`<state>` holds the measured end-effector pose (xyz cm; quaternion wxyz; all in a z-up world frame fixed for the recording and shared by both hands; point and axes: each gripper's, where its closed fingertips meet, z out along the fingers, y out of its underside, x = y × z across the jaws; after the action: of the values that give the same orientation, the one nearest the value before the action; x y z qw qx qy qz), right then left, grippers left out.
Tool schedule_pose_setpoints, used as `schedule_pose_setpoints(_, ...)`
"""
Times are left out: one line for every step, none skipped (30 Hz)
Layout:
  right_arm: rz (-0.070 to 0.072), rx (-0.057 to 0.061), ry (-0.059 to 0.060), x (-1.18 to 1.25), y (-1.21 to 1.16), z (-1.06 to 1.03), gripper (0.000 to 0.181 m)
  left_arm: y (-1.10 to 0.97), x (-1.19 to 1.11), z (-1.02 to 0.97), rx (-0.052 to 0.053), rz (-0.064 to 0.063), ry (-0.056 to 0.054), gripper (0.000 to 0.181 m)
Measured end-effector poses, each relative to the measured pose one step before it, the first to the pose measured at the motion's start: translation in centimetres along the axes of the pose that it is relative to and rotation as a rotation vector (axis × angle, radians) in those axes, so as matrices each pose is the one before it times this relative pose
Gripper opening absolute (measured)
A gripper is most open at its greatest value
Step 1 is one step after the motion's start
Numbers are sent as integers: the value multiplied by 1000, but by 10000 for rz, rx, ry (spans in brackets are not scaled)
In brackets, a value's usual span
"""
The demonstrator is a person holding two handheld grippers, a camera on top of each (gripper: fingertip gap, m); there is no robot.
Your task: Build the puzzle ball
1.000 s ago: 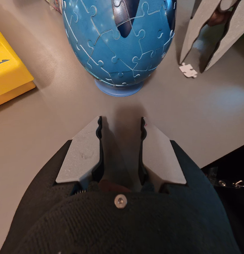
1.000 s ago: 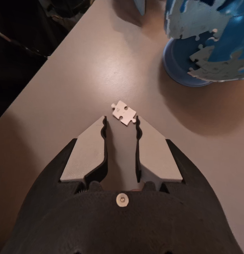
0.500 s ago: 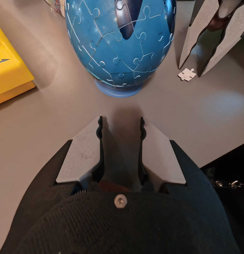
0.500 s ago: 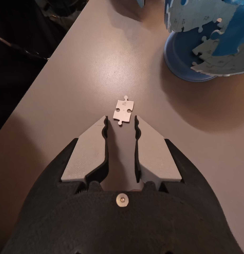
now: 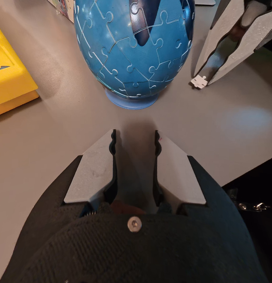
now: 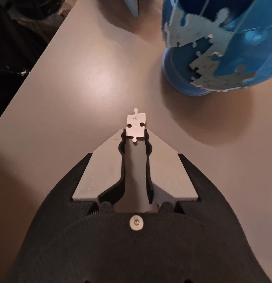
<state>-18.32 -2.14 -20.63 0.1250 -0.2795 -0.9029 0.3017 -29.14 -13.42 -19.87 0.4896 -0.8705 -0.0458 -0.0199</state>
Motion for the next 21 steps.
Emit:
schedule_pose_setpoints(245,129,176,419,-320,-6,21,-2,-11,2,3,12,-23,48)
schedule_pose_setpoints(260,101,241,487,-356,48,21,15,-8,9,-5,18,-25,48)
schedule_pose_setpoints(242,58,309,568,-366,89,21,6,-9,16,-13,17,-21,48)
schedule_pose_setpoints(218,66,326,545,-399,112,21,10,-3,14,-16,15,-17,48)
schedule_pose_setpoints(217,62,248,404,-393,141,21,16,-11,14,-11,15,-15,48)
schedule_pose_setpoints(215,44,148,231,-346,178,21,-2,-17,1,1,-3,-13,47)
schedule_pose_setpoints(191,68,122,145,-344,198,21,-19,-24,3,15,-29,-10,47)
schedule_pose_setpoints(158,76,147,146,-303,208,21,-32,-27,-12,25,-33,-7,47)
schedule_pose_setpoints(130,54,159,132,-220,224,21,-13,-21,-6,14,-24,-5,47)
schedule_pose_setpoints(121,44,144,85,-153,208,21,-7,-15,-3,8,-15,-11,47)
schedule_pose_setpoints(121,34,151,93,-122,199,21,-4,-19,8,-1,-5,-17,47)
schedule_pose_setpoints(104,32,181,114,-104,153,21,10,0,8,-12,15,-22,47)
schedule_pose_setpoints(78,40,188,124,-118,117,21,24,-8,16,-19,35,-25,46)
schedule_pose_setpoints(53,24,140,55,-133,71,21,19,12,24,-19,34,-18,46)
schedule_pose_setpoints(54,7,83,-18,-136,43,21,12,-5,6,-14,21,-16,46)
schedule_pose_setpoints(68,-4,13,-101,-132,51,21,4,-2,10,-8,16,-16,47)
schedule_pose_setpoints(76,-10,-14,-131,-133,72,21,8,1,11,-2,10,-9,46)
schedule_pose_setpoints(83,1,29,-55,-145,80,21,-3,-2,-4,5,-5,4,46)
schedule_pose_setpoints(74,-7,22,-34,-122,94,21,-19,-1,-6,10,-17,5,46)
schedule_pose_setpoints(72,-32,8,-36,-83,130,21,-8,-18,-8,11,-18,0,46)
schedule_pose_setpoints(88,-20,65,72,-95,125,21,-9,-5,-7,13,-18,3,46)
